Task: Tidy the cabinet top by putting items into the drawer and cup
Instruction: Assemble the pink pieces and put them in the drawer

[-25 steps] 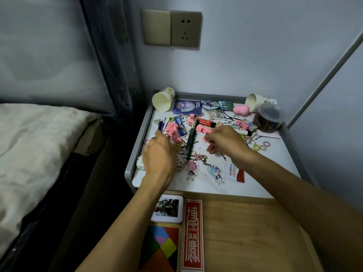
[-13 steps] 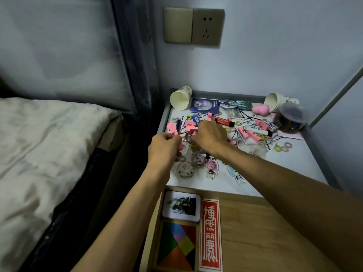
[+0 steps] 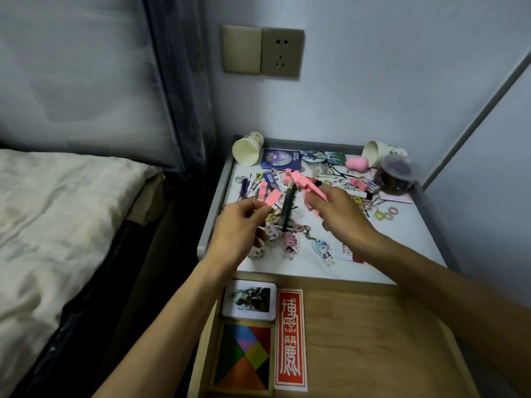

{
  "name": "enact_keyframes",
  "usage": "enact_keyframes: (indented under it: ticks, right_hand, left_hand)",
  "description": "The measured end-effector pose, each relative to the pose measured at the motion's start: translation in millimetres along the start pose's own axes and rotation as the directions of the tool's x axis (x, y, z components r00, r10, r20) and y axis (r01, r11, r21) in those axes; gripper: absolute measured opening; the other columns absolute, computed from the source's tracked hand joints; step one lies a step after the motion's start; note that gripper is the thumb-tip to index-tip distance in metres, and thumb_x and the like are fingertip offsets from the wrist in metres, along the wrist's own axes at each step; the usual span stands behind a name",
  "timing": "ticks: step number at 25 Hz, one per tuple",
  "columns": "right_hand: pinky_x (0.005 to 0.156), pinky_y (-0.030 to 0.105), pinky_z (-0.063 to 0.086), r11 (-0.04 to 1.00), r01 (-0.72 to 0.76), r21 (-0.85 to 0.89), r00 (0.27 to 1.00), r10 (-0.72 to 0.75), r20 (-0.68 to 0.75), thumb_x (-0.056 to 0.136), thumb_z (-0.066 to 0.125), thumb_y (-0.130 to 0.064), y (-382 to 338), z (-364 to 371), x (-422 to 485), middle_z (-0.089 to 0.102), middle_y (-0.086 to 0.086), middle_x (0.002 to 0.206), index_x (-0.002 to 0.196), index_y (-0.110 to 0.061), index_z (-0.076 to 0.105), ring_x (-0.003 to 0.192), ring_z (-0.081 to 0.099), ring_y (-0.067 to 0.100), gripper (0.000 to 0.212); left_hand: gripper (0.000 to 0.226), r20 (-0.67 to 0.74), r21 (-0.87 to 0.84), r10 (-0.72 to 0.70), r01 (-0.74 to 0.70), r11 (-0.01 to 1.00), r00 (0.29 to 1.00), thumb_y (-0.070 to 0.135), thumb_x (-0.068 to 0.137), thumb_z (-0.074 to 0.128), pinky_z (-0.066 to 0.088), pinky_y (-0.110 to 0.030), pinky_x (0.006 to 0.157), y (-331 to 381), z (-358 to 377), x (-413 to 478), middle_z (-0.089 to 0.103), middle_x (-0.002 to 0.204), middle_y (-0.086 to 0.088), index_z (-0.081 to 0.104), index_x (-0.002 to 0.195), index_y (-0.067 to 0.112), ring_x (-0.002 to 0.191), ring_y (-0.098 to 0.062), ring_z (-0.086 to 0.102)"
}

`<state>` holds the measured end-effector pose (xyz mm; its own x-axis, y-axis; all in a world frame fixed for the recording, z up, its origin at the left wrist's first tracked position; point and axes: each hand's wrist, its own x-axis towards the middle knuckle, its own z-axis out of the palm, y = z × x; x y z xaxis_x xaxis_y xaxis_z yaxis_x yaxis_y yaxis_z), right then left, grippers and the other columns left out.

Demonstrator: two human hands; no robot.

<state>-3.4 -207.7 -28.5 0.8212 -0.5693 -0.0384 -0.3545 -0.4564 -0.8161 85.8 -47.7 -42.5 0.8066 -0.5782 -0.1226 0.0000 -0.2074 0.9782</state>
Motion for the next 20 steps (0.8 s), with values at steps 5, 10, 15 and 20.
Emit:
enact_keyframes:
  ticks: [5, 10, 15, 20]
  right_hand:
    - [0.058, 0.023, 0.044, 0.902, -0.118, 0.416, 0.993, 0.109, 0.046, 0.102, 0.047, -0.028, 30, -23, -62, 0.045, -0.003, 0.068, 0.085, -0.018, 0.058, 0.063, 0.045, 0.012, 0.022]
    - [0.051, 0.026, 0.041, 0.748, -0.205, 0.631, 0.977, 0.198, 0.082, 0.103, 0.044, -0.023, 44, -12, -82, 0.052, 0.004, 0.073, 0.104, -0.007, 0.061, 0.061, 0.049, 0.012, 0.023]
    - [0.057, 0.027, 0.049, 0.503, -0.206, 0.840, 0.965, 0.245, 0.090, 0.103, 0.044, -0.022, 45, -8, -80, 0.064, 0.012, 0.085, 0.114, -0.003, 0.061, 0.067, 0.056, 0.014, 0.028]
    - [0.055, 0.025, 0.051, 0.477, -0.185, 0.859, 0.966, 0.247, 0.070, 0.102, 0.046, -0.020, 49, -9, -74, 0.064, 0.011, 0.083, 0.116, 0.003, 0.059, 0.064, 0.057, 0.014, 0.030]
  left_hand:
    - [0.006, 0.177, 0.115, 0.088, -0.110, 0.987, 0.980, 0.016, 0.086, 0.071, 0.038, -0.025, 0.048, -9, 18, -23, 0.061, 0.061, 0.004, 0.074, 0.082, 0.013, 0.051, -0.010, 0.045]
    - [0.009, 0.282, -0.004, 0.009, -0.008, 1.000, 0.959, 0.014, 0.090, 0.065, 0.048, -0.021, 0.054, -11, 44, -45, 0.062, 0.069, -0.003, 0.072, 0.088, 0.009, 0.059, -0.011, 0.055]
    - [0.020, 0.307, 0.269, 0.144, -0.231, 0.935, 0.941, 0.032, 0.099, 0.052, 0.038, -0.025, 0.053, -12, 57, -38, 0.050, 0.060, 0.010, 0.068, 0.095, 0.020, 0.053, -0.005, 0.046]
    - [0.024, 0.376, 0.441, 0.217, -0.380, 0.813, 0.901, 0.040, 0.098, 0.050, 0.036, -0.027, 0.050, -10, 60, -40, 0.054, 0.059, 0.006, 0.057, 0.091, 0.019, 0.049, -0.007, 0.050]
